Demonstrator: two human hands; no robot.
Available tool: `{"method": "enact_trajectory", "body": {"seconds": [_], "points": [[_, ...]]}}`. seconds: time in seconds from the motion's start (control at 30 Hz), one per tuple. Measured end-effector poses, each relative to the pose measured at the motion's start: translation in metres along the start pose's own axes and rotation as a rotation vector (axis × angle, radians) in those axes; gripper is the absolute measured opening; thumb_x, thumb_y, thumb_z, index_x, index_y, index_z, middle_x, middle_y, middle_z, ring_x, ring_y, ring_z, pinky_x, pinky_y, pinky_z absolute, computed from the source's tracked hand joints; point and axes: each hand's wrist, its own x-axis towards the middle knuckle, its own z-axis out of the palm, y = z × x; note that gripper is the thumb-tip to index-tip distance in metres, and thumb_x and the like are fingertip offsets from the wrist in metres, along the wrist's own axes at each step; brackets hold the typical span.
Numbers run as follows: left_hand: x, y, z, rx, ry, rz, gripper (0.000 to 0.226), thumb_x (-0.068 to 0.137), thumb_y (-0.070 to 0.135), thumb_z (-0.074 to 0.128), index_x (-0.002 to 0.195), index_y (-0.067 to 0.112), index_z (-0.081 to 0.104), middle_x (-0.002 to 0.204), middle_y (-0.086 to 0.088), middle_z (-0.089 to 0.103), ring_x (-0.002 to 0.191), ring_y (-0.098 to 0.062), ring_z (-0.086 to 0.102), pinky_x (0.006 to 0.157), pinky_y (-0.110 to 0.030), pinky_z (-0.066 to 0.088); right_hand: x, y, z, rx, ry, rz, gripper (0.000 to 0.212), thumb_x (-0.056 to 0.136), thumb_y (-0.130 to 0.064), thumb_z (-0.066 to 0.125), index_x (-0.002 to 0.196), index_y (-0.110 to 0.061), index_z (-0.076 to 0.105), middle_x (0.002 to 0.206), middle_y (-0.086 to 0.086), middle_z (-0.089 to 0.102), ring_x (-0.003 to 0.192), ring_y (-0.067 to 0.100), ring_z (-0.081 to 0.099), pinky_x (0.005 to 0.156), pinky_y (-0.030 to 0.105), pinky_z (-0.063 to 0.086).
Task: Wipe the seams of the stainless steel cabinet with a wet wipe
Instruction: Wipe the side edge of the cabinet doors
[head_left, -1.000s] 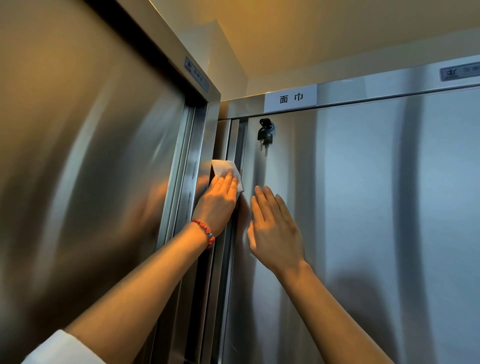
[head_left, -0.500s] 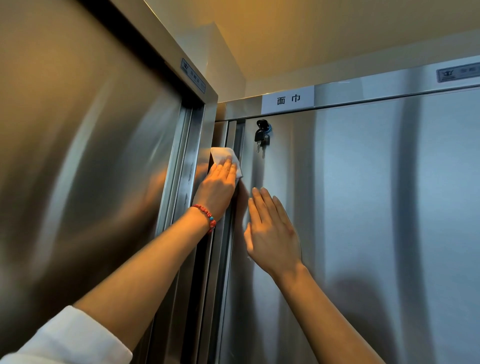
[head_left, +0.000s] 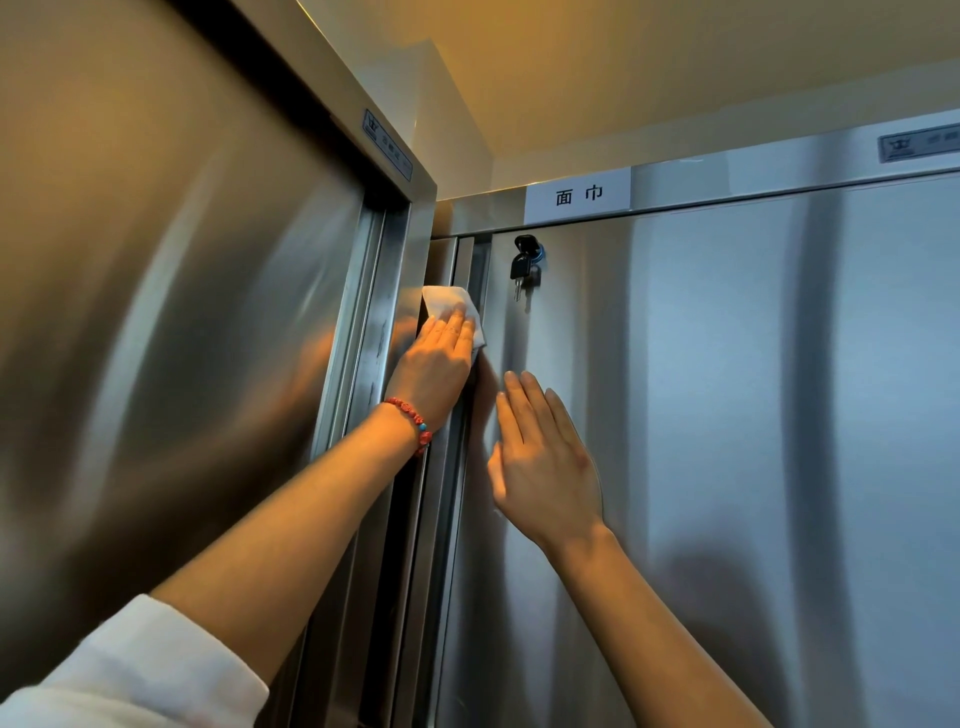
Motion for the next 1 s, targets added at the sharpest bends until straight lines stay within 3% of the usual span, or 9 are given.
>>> {"method": "enact_trajectory", "body": {"seconds": [0.13, 0.37, 1.0], "points": [[-0.010, 0.003, 0.004, -0.006, 0.001, 0.004, 0.054, 0.101, 0.007, 0.029, 0.147, 0.000, 0.001, 0.155, -0.018, 0.003, 0.144, -0.025, 0.003, 0.109, -0.027, -0.010, 0.000, -0.001, -0.001, 0.004, -0.026, 0.007, 0.053, 0.084, -0.026, 0.060, 0.131, -0.003, 0.053, 0.139, 0.016, 0.047, 0.133, 0.030, 0.040, 0.111, 0.044, 0.028], [0.009, -0.004, -0.008, 0.041, -0.023, 0.021, 0.050, 0.101, 0.008, 0.024, 0.147, -0.002, 0.005, 0.155, -0.022, 0.005, 0.144, -0.028, 0.007, 0.115, -0.033, 0.000, 0.000, -0.001, -0.002, -0.006, -0.018, 0.004, 0.054, 0.082, -0.026, 0.064, 0.129, -0.002, 0.054, 0.138, 0.017, 0.048, 0.132, 0.030, 0.042, 0.110, 0.044, 0.029], [0.012, -0.005, -0.006, -0.018, -0.001, -0.003, 0.051, 0.100, 0.006, 0.029, 0.147, -0.001, 0.009, 0.155, -0.020, 0.006, 0.144, -0.027, 0.008, 0.114, -0.031, -0.002, 0.000, -0.002, -0.003, -0.018, 0.003, 0.004, 0.054, 0.079, -0.027, 0.067, 0.126, -0.002, 0.058, 0.135, 0.017, 0.051, 0.130, 0.031, 0.044, 0.110, 0.043, 0.028]]}}
